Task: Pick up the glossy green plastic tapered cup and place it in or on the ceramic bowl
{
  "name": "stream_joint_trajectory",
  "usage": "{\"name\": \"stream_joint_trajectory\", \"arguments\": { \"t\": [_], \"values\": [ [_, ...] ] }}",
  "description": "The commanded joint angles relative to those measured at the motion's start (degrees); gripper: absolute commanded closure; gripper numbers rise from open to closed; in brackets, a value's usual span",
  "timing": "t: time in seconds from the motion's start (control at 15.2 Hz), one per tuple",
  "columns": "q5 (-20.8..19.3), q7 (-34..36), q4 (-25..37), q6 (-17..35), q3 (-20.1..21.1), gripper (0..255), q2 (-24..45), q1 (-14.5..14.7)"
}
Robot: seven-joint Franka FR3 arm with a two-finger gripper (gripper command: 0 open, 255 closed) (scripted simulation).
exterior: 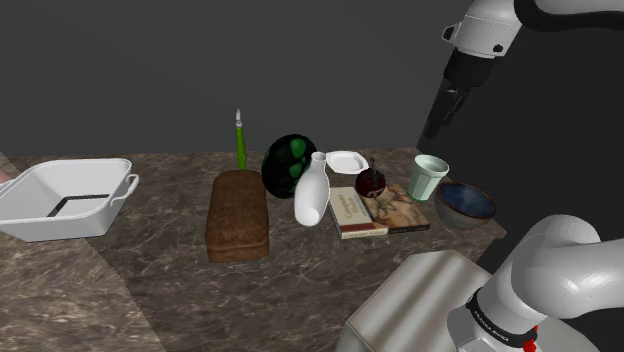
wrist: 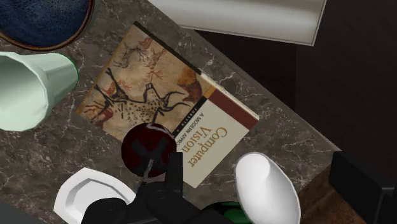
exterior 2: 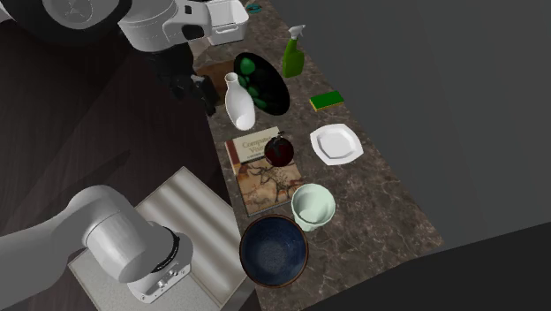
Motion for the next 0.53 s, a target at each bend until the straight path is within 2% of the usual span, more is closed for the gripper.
{"name": "stream_joint_trajectory", "arguments": {
  "t": [0.0,0.46],
  "values": [
    [0.0,0.0,0.0,0.0,0.0,0,0.0,0.0],
    [-5.39,-3.8,-8.42,10.03,-4.18,0,2.14,-2.84]
  ]
}}
